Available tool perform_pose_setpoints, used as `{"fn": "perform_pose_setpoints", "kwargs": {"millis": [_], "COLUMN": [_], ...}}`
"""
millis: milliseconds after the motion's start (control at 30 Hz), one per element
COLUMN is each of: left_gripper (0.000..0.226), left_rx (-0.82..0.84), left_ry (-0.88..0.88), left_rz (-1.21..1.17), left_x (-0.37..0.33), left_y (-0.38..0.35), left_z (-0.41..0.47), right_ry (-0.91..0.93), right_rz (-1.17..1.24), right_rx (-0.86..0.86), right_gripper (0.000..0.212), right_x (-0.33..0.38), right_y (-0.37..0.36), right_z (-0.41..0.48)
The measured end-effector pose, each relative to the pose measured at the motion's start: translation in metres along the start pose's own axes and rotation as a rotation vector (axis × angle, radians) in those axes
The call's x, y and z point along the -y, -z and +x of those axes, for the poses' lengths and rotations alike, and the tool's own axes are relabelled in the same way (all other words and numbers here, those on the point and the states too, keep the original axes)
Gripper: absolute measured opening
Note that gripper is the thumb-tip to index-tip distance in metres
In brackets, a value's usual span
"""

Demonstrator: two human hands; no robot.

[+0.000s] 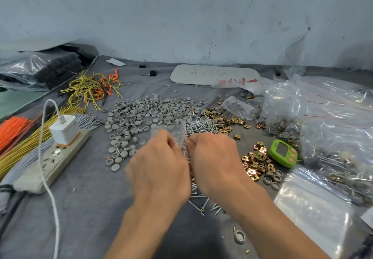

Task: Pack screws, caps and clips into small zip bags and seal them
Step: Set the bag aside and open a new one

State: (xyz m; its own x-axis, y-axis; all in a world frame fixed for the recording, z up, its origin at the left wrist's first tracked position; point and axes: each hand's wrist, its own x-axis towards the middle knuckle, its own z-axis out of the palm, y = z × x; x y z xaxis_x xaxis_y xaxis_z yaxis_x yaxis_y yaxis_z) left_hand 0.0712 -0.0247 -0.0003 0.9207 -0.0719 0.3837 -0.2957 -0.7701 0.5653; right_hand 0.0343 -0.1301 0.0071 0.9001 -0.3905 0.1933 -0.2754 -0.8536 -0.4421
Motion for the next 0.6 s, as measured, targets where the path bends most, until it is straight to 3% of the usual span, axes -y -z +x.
{"fn": "perform_pose_setpoints", "kwargs": {"millis": [133,267,333,433,500,600], "left_gripper": [0.018,0.015,0.013,0.003,0.004,0.007], "left_rx": [-0.037,-0.029,-0.011,-0.03,-0.075,-0.131], "left_ry": [0.099,-0.031,-0.082,-0.173,-0.237,-0.337], "left_rz": [0.01,-0.022,-0.065,-0.043,-0.062,-0.104], "left_x": [0.017,0.018,0.016,0.016,0.016,0.012], "left_y": [0.004,-0.001,-0.003,-0.006,-0.007,-0.008], "left_z": [0.018,0.008,0.002,-0.002,-0.004,-0.008], "right_ry": [-0.054,-0.057,-0.026,0.156,0.171,0.026], "right_rz": [0.074,-0.005,0.011,0.223,0.255,0.451], "right_rx": [-0.01,-0.018,-0.128,-0.257,-0.18,0.136], "right_gripper": [0.046,0.046,0.037,0.006,0.016,0.029], "right_x": [-0.009,-0.013,-0.014,-0.012,-0.012,-0.017], "right_y": [0.005,-0.001,-0.005,-0.015,-0.02,-0.019], "right_z": [0.003,-0.005,-0.01,-0.016,-0.018,-0.015]}}
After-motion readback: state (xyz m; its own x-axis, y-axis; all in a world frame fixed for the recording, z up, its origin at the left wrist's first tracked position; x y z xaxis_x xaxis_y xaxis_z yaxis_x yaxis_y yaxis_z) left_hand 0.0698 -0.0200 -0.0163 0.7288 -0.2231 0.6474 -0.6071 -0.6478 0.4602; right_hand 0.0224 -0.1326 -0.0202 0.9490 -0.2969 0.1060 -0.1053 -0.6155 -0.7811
